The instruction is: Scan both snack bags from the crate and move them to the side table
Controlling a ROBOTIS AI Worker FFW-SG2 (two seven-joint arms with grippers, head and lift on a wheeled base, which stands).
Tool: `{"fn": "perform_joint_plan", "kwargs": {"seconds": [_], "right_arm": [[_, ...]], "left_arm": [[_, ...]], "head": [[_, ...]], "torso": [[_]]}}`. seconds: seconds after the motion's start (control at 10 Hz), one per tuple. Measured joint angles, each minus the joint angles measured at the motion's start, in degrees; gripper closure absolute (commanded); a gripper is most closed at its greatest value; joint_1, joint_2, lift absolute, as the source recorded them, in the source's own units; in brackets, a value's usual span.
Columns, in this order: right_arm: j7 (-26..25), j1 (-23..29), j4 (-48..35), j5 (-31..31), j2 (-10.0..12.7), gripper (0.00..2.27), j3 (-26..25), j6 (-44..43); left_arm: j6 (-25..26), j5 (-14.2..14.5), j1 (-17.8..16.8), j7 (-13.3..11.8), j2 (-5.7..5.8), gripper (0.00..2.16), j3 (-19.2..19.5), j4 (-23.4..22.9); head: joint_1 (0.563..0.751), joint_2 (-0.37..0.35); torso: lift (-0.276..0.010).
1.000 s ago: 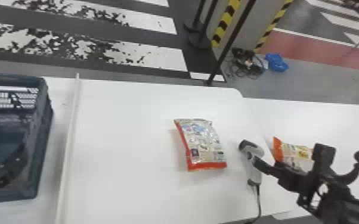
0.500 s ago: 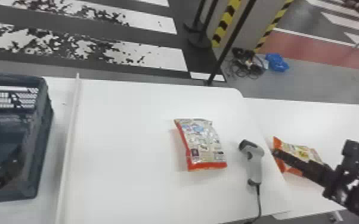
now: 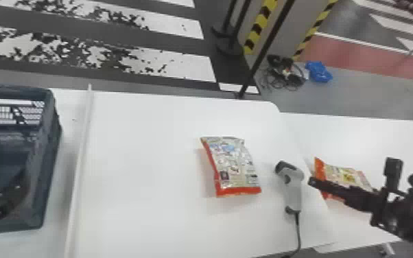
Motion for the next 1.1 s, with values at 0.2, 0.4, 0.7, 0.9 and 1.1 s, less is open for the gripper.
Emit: {"fn": "perform_joint_plan", "kwargs": {"seconds": [0.2, 0.4, 0.7, 0.9, 1.1], "right_arm": [[0.2, 0.1, 0.2, 6.2, 0.9, 0.0, 3.5, -2.3], [0.2, -0.1, 0.8, 7.6, 1.3, 0.0, 5.5, -3.4], [0.4, -4.2, 5.6, 9.4, 1.3, 0.01, 8.2, -5.4], [2.1, -7.5, 9.7, 10.3, 0.5, 0.13, 9.9, -6.5], [3.2, -10.5, 14.2, 11.2, -0.6, 0.5, 11.0, -8.5]], "left_arm": [[-0.3, 0.3, 0.1, 0.0, 0.11, 0.09, 0.2, 0.0], [-0.4, 0.6, 0.1, 0.0, 0.43, 0.09, 0.3, 0.4], [-0.7, 1.5, 0.2, -0.1, 1.13, 0.09, 0.7, 0.5], [-0.8, 2.0, 0.3, -0.2, 1.42, 0.09, 1.0, 0.6], [-1.5, 2.3, 0.5, -0.5, 1.62, 0.09, 1.1, 0.7]], "head": [[0.695, -0.35], [0.695, -0.35], [0.695, -0.35], [0.695, -0.35], [0.695, -0.35]], "torso": [[-0.075], [-0.075], [-0.075], [-0.075], [-0.075]]}}
